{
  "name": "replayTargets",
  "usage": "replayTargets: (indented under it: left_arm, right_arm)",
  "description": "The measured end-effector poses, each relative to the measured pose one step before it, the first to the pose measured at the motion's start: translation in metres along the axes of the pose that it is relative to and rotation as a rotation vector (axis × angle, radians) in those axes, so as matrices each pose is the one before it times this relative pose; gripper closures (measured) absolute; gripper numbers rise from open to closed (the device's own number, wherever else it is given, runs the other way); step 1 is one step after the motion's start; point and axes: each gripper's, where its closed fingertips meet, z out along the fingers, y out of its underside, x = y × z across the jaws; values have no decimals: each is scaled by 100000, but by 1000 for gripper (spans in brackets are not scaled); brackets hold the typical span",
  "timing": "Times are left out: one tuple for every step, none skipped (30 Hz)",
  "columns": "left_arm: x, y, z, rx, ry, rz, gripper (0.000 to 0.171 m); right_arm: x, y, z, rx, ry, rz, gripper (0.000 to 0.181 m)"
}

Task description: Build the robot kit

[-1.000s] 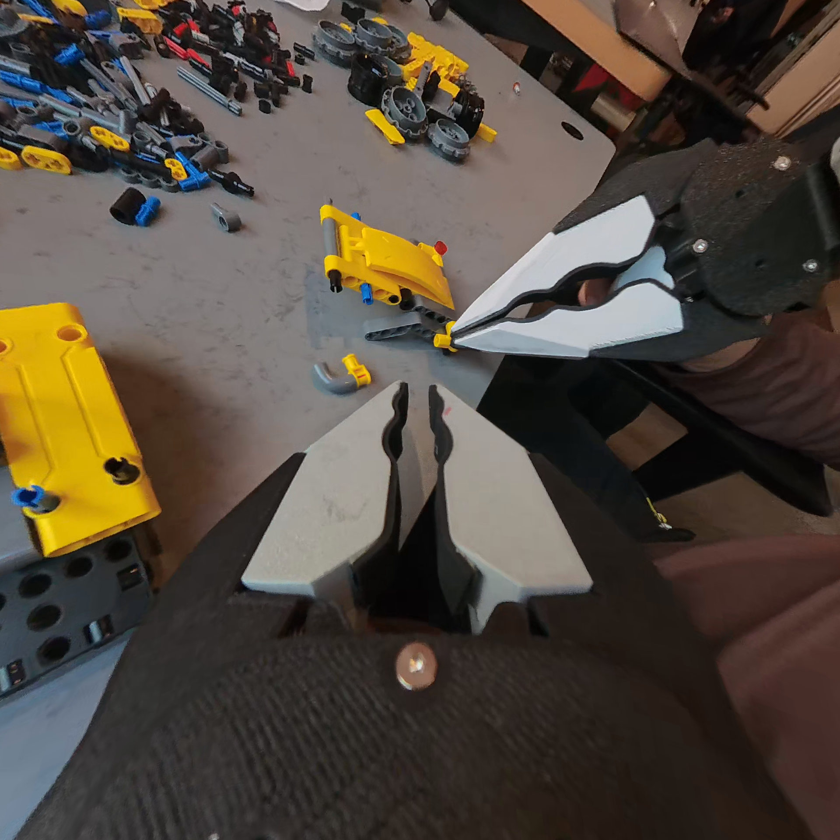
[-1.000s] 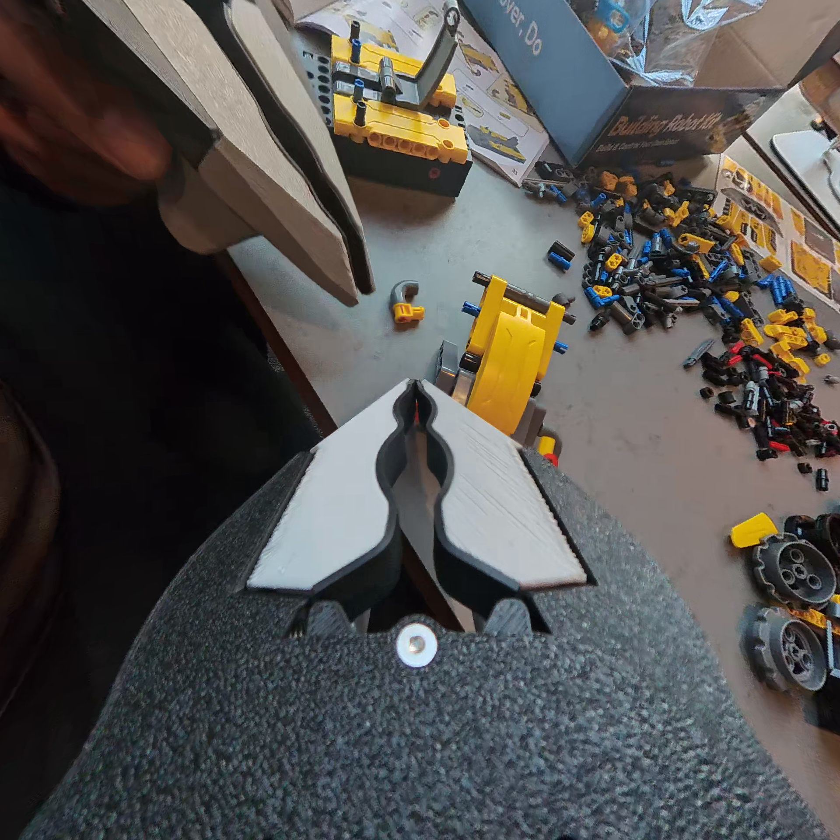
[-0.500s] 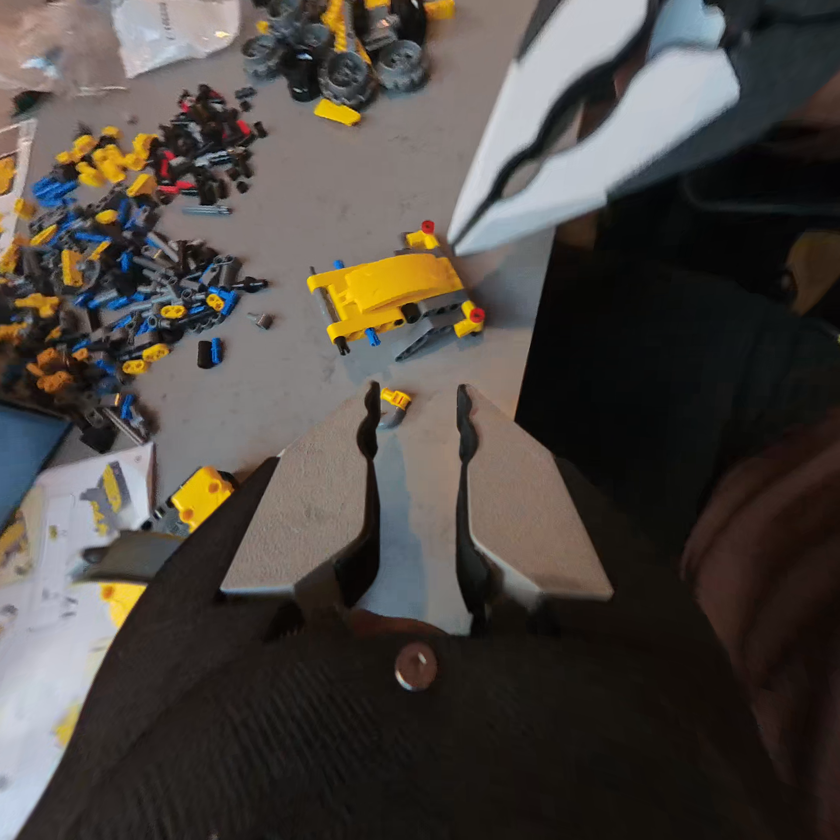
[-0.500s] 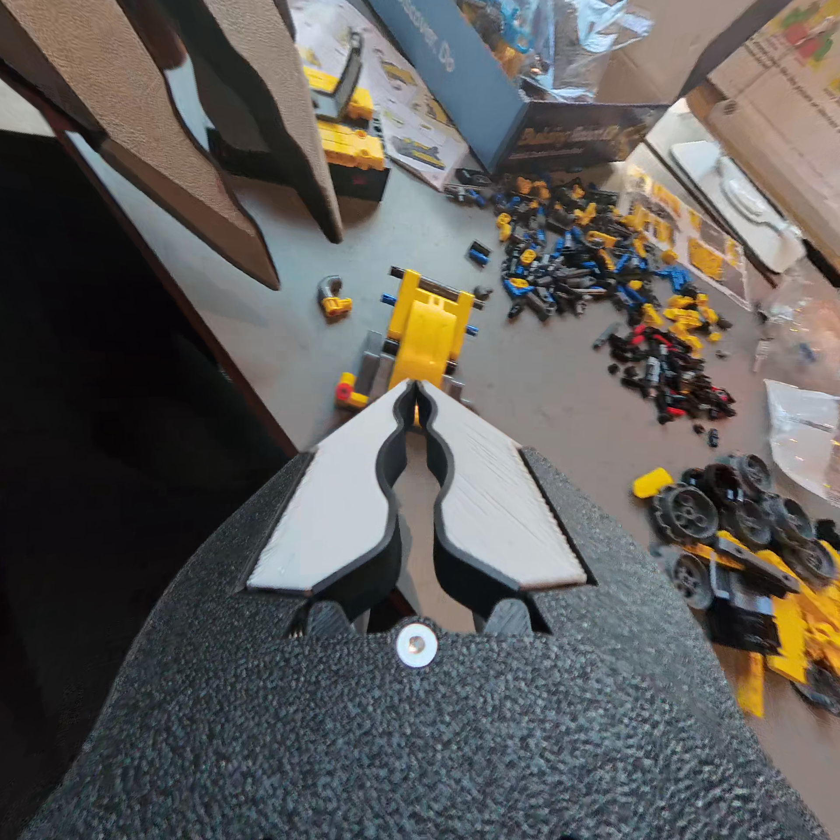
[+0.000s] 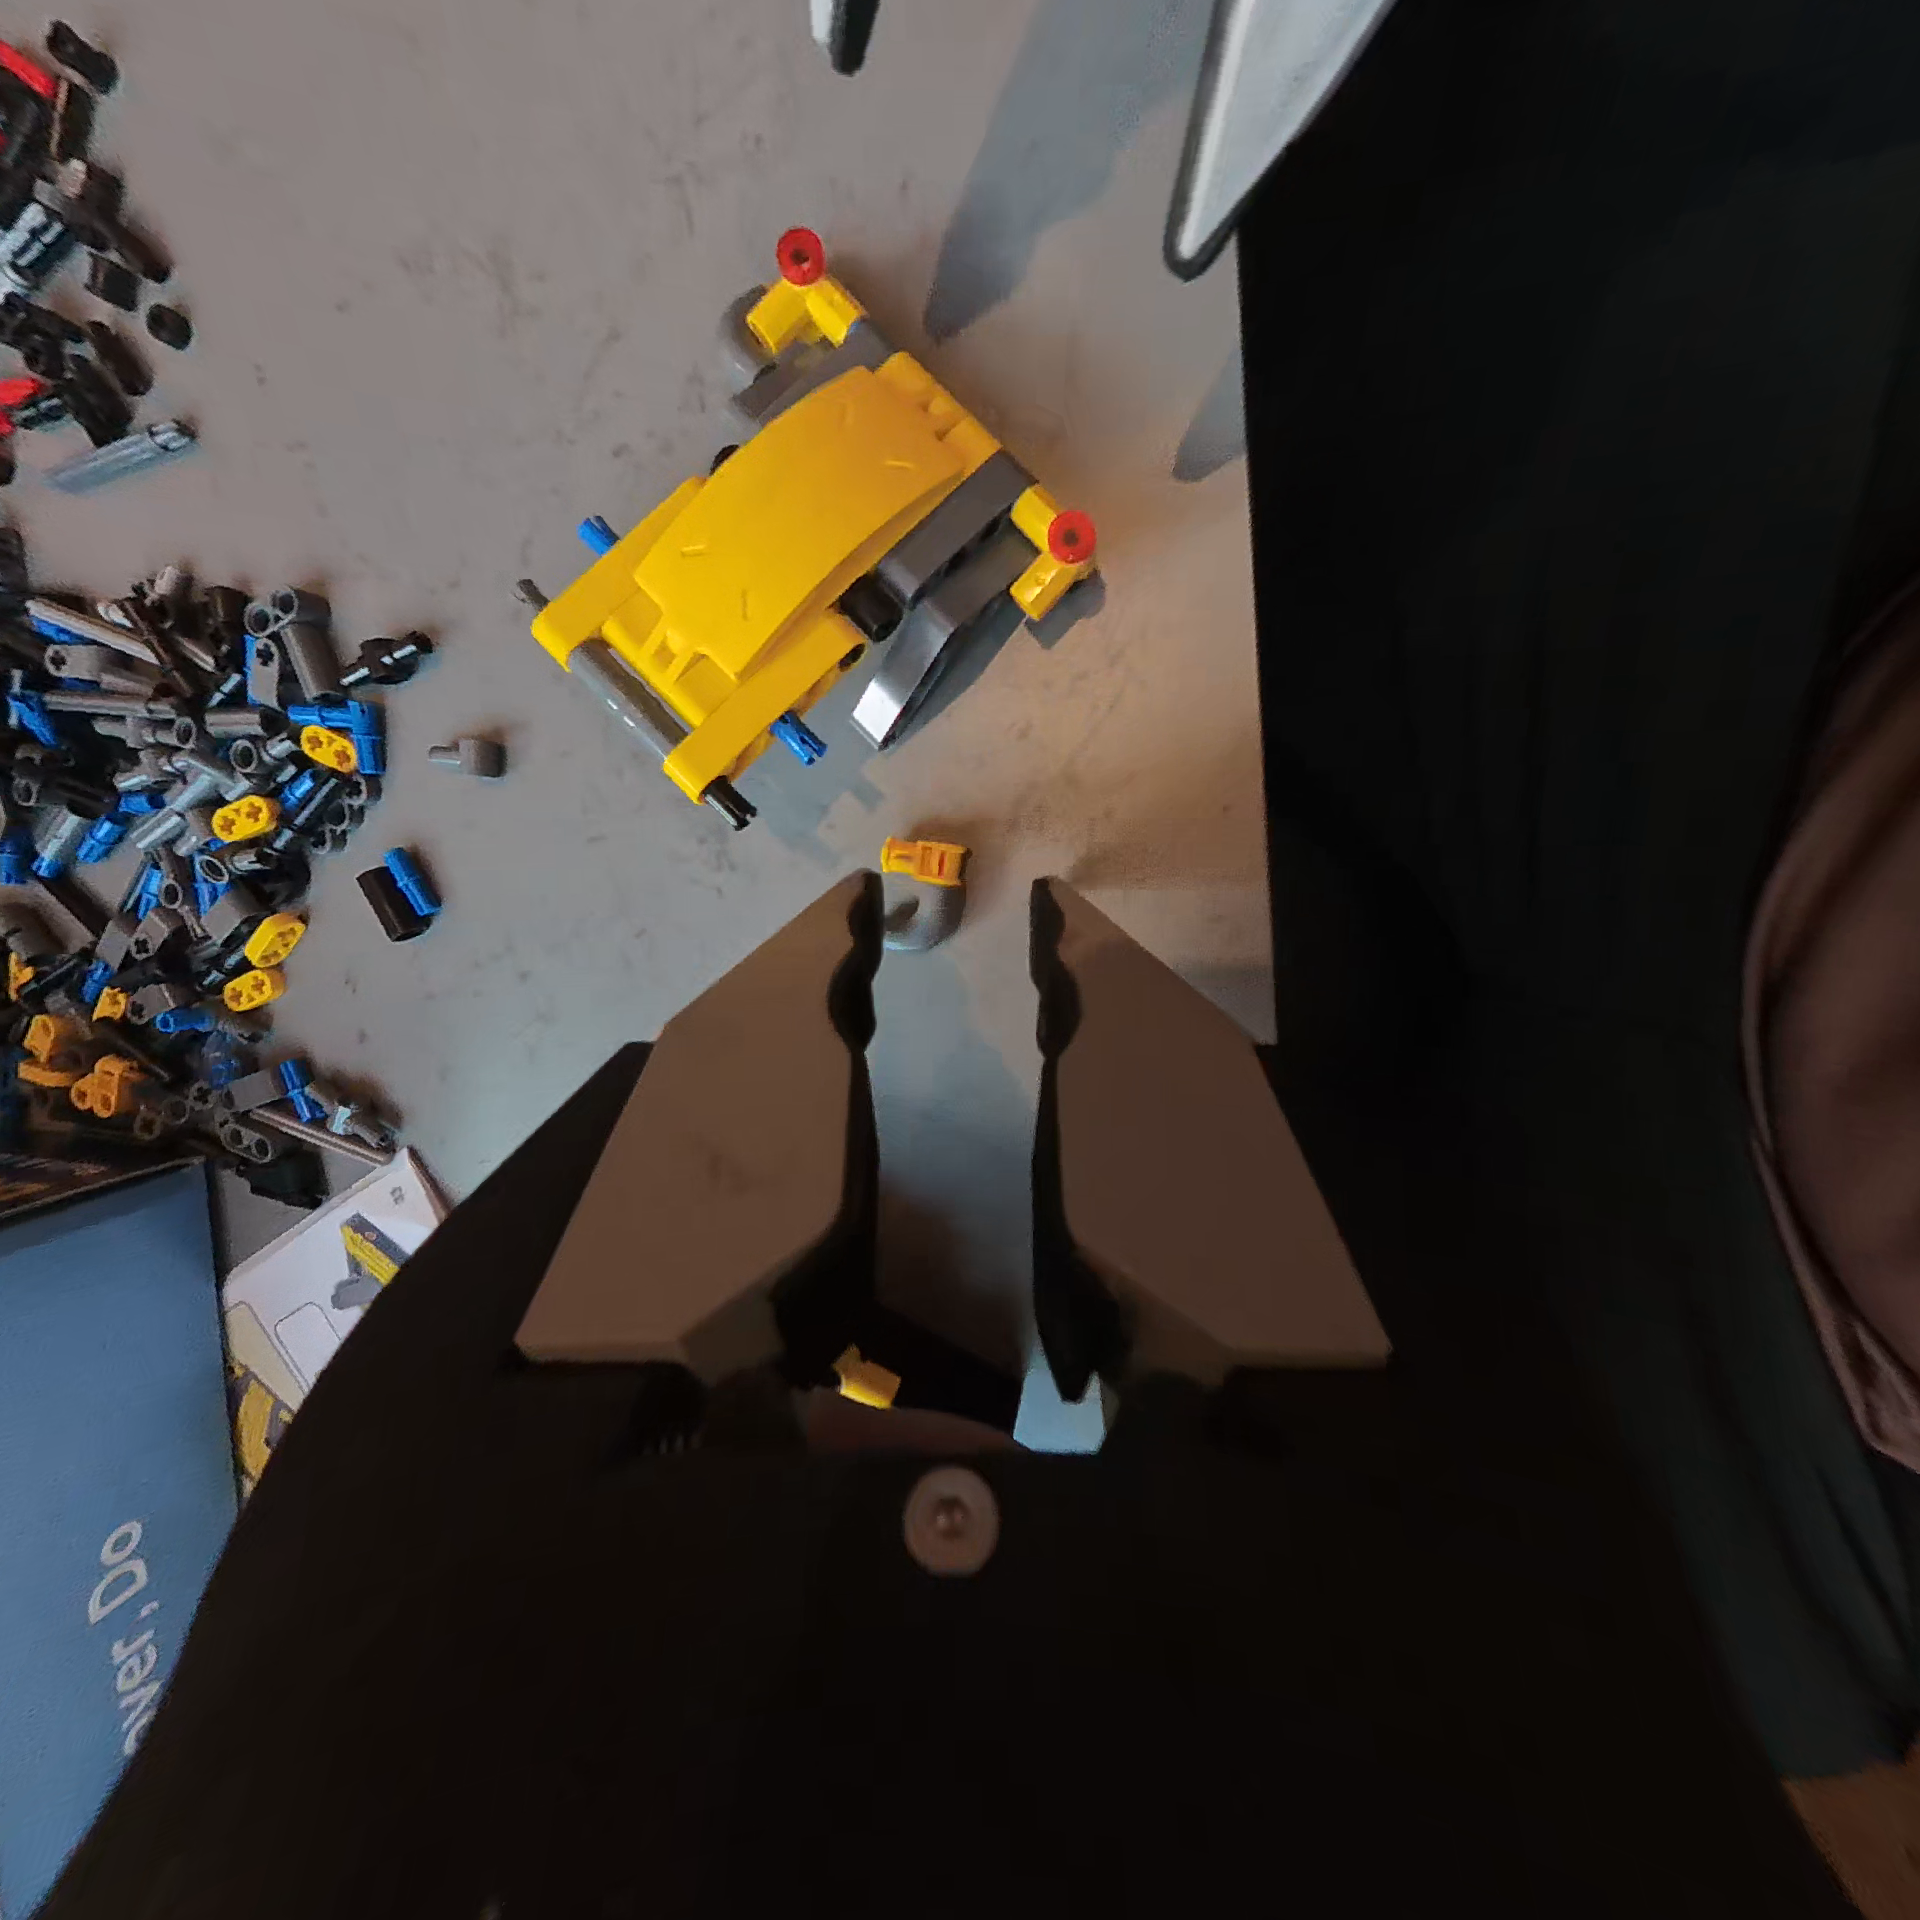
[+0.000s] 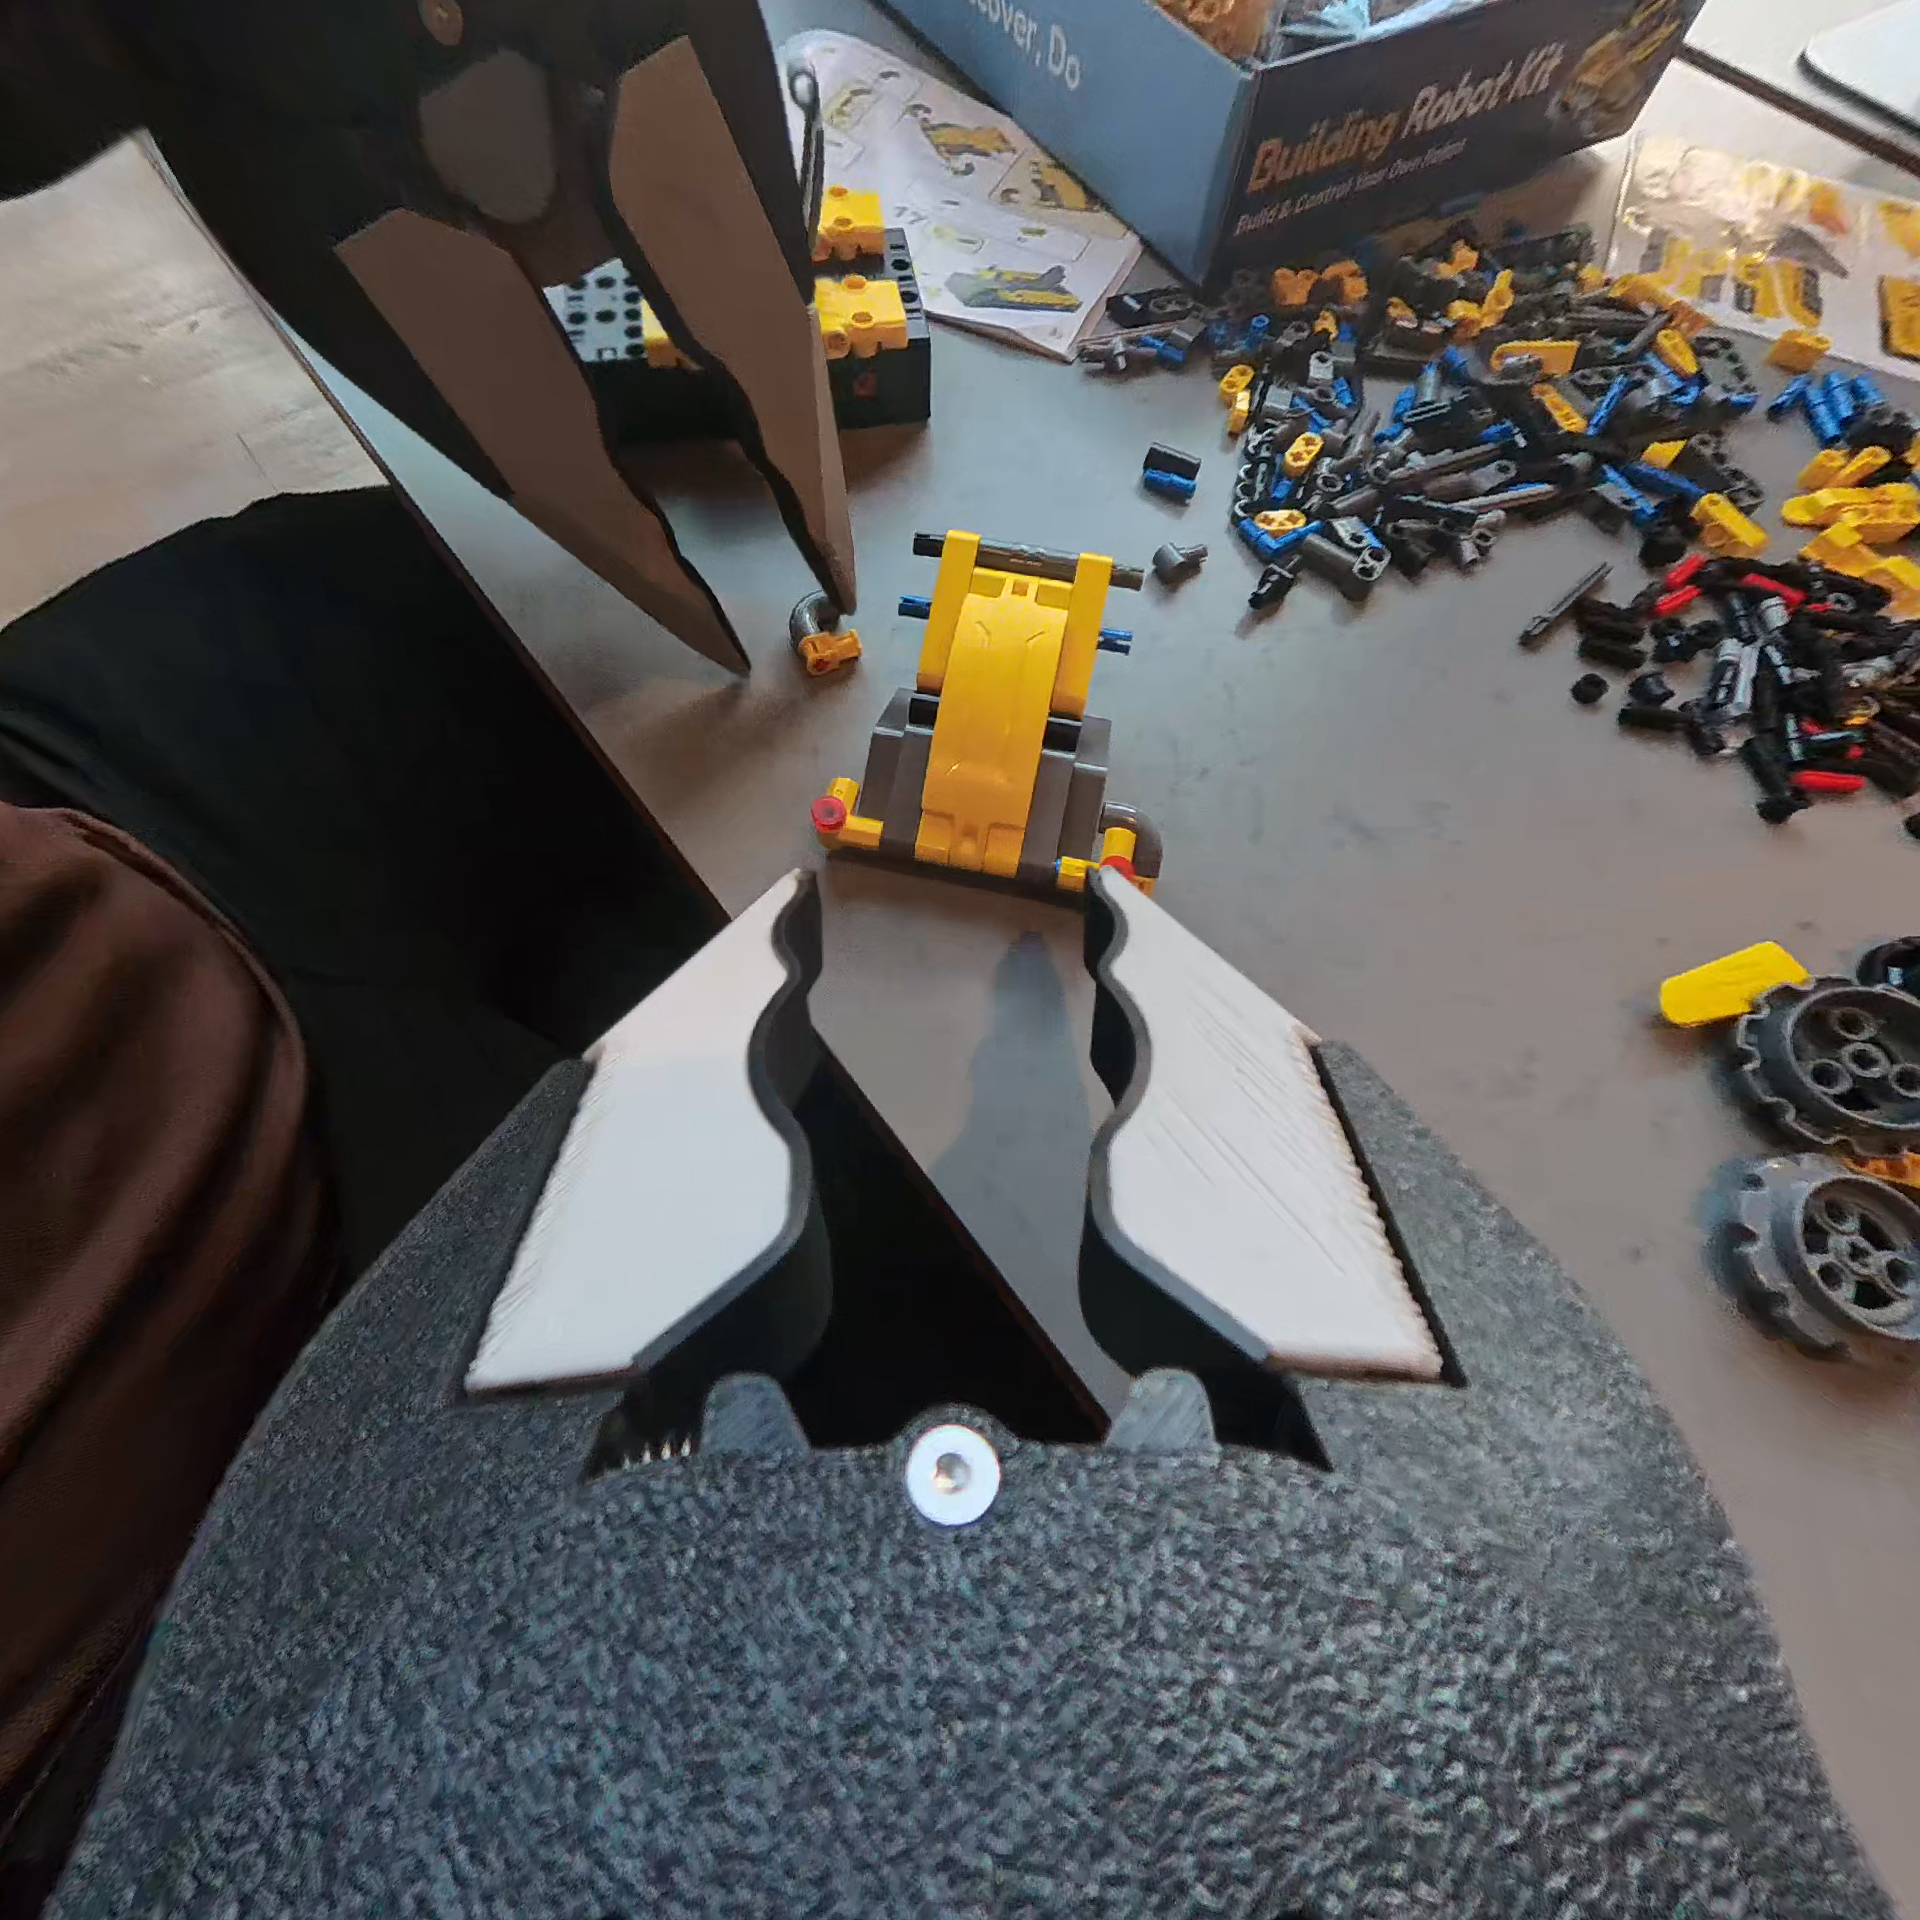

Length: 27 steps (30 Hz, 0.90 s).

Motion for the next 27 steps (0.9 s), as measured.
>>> replayTargets:
  left_arm:
    - [-35, 284, 267, -1411, -480, 73, 154]
    - [-12, 6, 105, 659, -118, -227, 162]
    - [62, -60, 64, 1150, 337, -31, 166]
    - [18, -42, 8, 888, 32, 62, 166]
    - [-4, -1, 2, 354, -190, 348, 166]
    - [91, -29, -16, 268, 2, 1224, 166]
    - [236, -80, -32, 489, 563, 1936, 166]
    - [297, -132, -19, 440, 781, 2124, 166]
    - [430, -186, -19, 482, 1352, 2776, 166]
    - [494, -272, -19, 892, 1067, 3673, 166]
    - [411, -318, 22, 1048, 47, 3962, 166]
    - [419, -374, 51, 1333, -104, 3952, 166]
    - [374, -410, 61, 1752, -65, 3280, 167]
    - [132, -279, 89, 985, -845, 1689, 166]
    - [-83, -141, 99, 186, -1417, 569, 166]
    - [-187, -46, 79, -104, -1408, -27, 166]
    - [-228, 8, 55, -241, -1232, -547, 166]
    - [-210, -5, 1, -24, -840, -832, 162]
    - [-302, 40, -47, -300, -1154, -953, 158]
    - [-326, 45, -102, -233, -1221, -1368, 154]
    - [-135, 4, -140, 107, 44, -1157, 151]
    - [-83, -31, -153, 507, 270, -888, 151]
    - [-118, -22, -122, 520, -46, -647, 151]
    - [3, 25, -45, 142, 435, -286, 151]
    - [91, 60, 29, -171, 744, 155, 151]
    - [173, 81, 112, -323, 955, 397, 152]
    - [382, 137, 190, -679, 1954, 748, 156]
  right_arm:
    - [-99, 212, 342, -1418, -267, 230, 129]
    - [-65, 169, 283, -1251, 84, -489, 129]
    - [-80, 64, 205, -622, 205, -780, 129]
    - [-168, -26, 147, -152, -377, -643, 129]
    - [-205, -57, 127, -40, -662, -255, 129]
    - [-207, -62, 118, 99, -763, -35, 129]
    - [-245, -38, 141, 64, -1039, -20, 129]
    - [-240, 27, 156, -234, -926, -113, 129]
    - [-200, 67, 154, -529, -610, -423, 129]
    - [-242, 77, 143, -591, -698, -883, 129]
    - [-128, 80, 81, -686, -63, -1176, 129]
    - [49, 77, 5, -586, 837, -954, 129]
    - [100, 29, -54, -178, 681, -449, 129]
    - [222, -15, -135, 335, 668, 414, 130]
    - [377, -48, -227, 780, 981, 1317, 131]
    - [510, -67, -286, 1123, 1118, 2005, 134]
    - [567, -35, -315, 1216, 1083, 2628, 134]
    - [586, -21, -317, 1179, 838, 3075, 134]
    - [465, -57, -314, 1536, 231, 3058, 134]
    - [368, -127, -310, 1846, -61, 2914, 134]
    - [296, -133, -280, 1714, -153, 2862, 135]
    - [258, -121, -215, 1368, -72, 2702, 136]
    - [242, -57, -138, 853, 18, 2259, 138]
    - [156, -19, -65, 427, -205, 1594, 138]
    - [-8, -13, 13, 262, -855, 878, 138]
    - [-121, 9, 64, 24, -1067, 428, 138]
    - [-190, 52, 126, -376, -1074, -42, 138]
